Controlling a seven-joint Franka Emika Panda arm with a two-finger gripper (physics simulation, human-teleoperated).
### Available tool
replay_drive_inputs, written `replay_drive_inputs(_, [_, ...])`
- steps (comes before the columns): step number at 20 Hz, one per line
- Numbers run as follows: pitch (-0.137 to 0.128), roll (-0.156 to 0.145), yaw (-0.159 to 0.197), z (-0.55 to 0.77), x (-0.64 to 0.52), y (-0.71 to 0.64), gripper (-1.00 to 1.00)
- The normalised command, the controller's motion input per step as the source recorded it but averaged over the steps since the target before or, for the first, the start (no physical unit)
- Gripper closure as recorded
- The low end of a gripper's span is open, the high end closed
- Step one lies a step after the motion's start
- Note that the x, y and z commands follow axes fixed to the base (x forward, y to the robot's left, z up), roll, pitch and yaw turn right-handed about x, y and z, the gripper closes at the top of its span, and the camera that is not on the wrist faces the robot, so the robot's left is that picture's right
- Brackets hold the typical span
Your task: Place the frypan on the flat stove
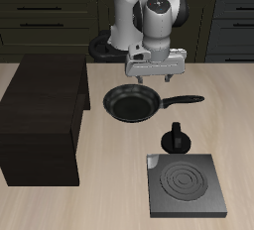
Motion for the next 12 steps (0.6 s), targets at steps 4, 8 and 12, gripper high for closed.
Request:
replay_drive_inputs(4, [0.045, -0.011, -0.005, -0.27, 0.04, -0.04, -1.0])
replay_drive_inputs(8, [0.043, -0.01, -0.002, -0.35, -0.01, -0.02, -1.0])
replay_drive_inputs(12, [0.025, 0.011, -0.007, -0.14, -0.06, 0.04, -1.0])
